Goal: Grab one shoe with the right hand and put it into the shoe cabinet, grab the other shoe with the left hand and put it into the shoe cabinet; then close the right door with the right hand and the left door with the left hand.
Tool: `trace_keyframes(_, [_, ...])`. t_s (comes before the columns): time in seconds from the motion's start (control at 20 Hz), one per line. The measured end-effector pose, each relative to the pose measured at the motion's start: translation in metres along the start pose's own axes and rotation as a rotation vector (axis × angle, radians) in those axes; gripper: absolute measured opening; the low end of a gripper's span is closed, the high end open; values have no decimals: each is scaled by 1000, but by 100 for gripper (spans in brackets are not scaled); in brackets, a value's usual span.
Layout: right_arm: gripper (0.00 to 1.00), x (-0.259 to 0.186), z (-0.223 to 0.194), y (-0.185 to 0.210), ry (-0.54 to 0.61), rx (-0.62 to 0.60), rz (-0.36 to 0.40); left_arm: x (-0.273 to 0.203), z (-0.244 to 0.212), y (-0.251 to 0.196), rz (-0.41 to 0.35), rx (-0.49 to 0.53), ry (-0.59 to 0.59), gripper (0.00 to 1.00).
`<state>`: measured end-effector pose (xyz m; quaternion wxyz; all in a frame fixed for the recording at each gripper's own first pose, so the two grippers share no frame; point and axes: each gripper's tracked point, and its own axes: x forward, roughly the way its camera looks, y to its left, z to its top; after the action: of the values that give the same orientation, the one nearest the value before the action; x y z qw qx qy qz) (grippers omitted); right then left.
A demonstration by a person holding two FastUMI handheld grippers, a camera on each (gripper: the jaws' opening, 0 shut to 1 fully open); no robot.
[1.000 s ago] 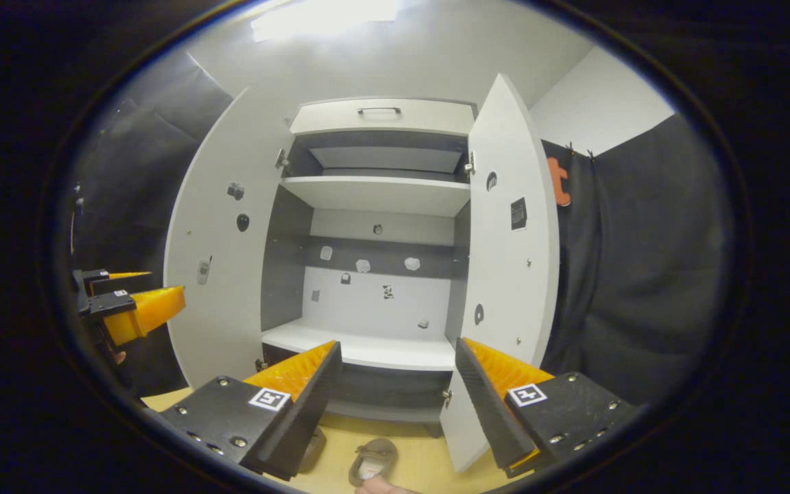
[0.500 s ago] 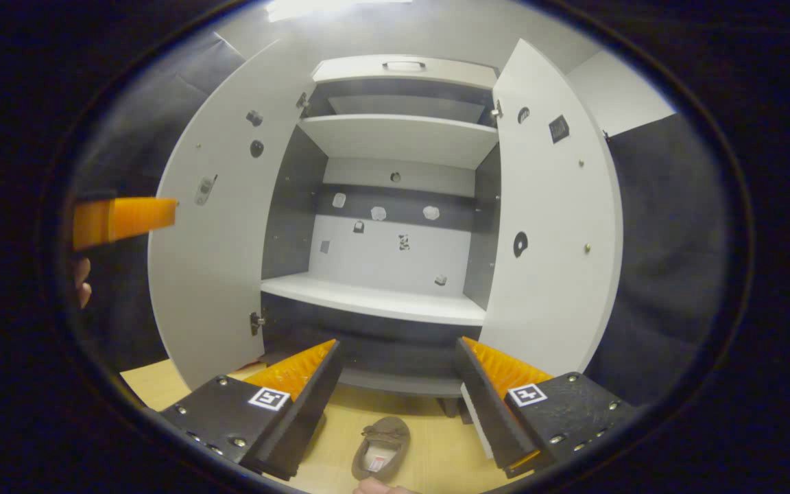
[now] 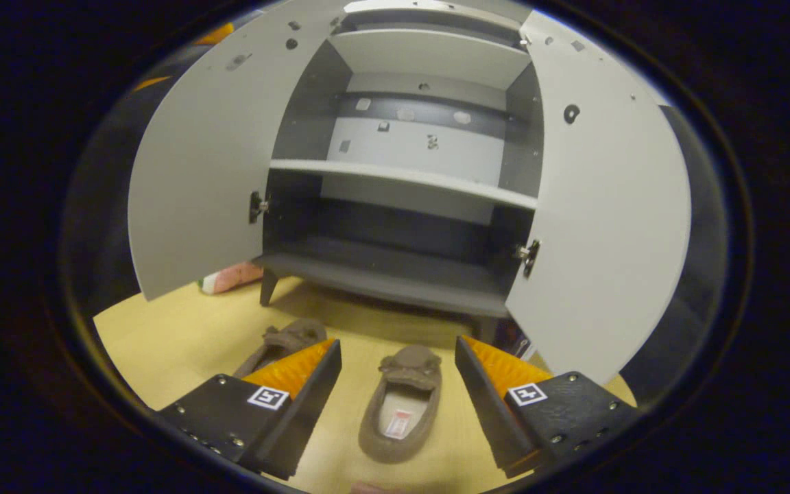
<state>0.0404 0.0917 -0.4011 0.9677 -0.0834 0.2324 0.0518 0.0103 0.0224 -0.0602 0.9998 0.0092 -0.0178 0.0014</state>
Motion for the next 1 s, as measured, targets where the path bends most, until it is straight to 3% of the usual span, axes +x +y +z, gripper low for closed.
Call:
trace_keyframes(0.3, [96,30,-66,0,195,143,-4,28,11,-42,-78,-66,-74,99])
trace_keyframes(0.45, [83,49,-80,-1,230,157,0,49,-9,-51,-97,-86,-67,99])
trace_keyframes(0.55, [85,57,-79,2,223,143,2,65,-35,-55,-116,-94,-21,99])
trace_keyframes(0.6, [79,65,-86,0,238,142,-27,74,-44,-56,-122,-87,18,99])
trace_keyframes(0.65, [60,67,-93,2,269,146,-41,80,-55,-54,-115,-68,51,98])
trace_keyframes(0.75, [55,79,-92,9,274,142,-14,95,-49,-56,-131,-32,12,100])
trace_keyframes(0.85, [54,88,-93,9,288,151,-23,105,-71,-62,-166,-6,79,99])
trace_keyframes(0.95, [19,90,-100,14,308,229,2,119,-73,-64,-181,-14,75,99])
trace_keyframes(1.0, [24,92,-96,16,277,237,23,124,-79,-57,-147,-3,92,99])
